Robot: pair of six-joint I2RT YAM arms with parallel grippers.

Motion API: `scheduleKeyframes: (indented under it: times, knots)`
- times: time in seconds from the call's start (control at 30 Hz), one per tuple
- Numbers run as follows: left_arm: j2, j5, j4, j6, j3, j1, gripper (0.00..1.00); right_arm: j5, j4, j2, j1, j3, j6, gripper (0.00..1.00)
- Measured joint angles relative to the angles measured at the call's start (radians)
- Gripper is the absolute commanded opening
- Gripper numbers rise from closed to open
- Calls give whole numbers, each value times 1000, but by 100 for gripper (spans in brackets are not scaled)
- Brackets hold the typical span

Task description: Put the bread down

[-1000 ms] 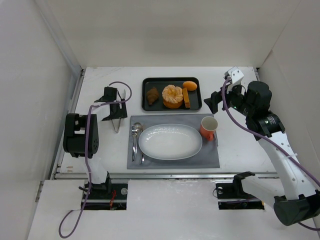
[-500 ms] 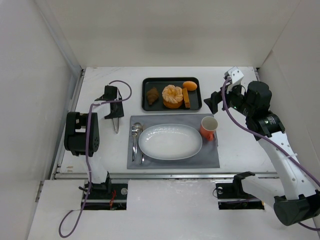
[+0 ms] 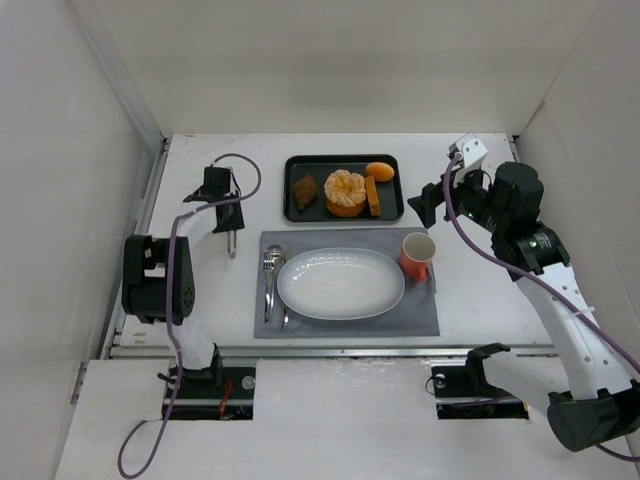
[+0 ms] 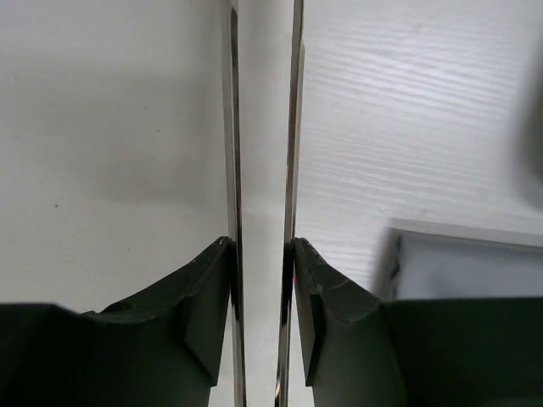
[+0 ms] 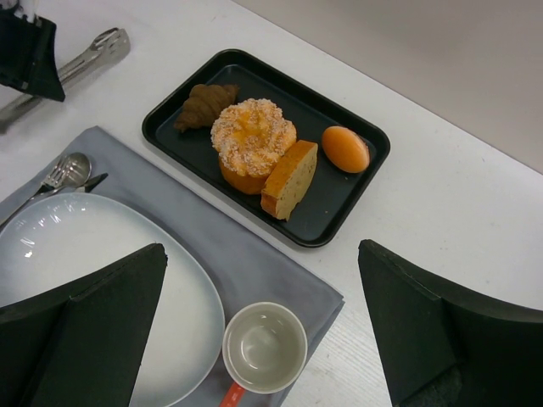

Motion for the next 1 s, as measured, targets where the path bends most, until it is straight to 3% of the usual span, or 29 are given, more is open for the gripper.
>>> scheduleKeyframes:
  times: [0.23, 0.5, 0.77, 1.0]
  knots:
    - [-213, 61, -19, -25, 12, -39, 29, 0, 0, -3, 0, 0, 0, 100]
    - [-333, 91, -96, -38, 112, -137, 29, 0, 0, -10, 0, 0, -3, 100]
    - [-343, 112, -182, -49, 225, -231, 37, 0, 0, -15, 0, 0, -3, 100]
    - [-261, 77, -220, -51, 305, -321, 45, 0, 1, -27, 0, 0, -3, 100]
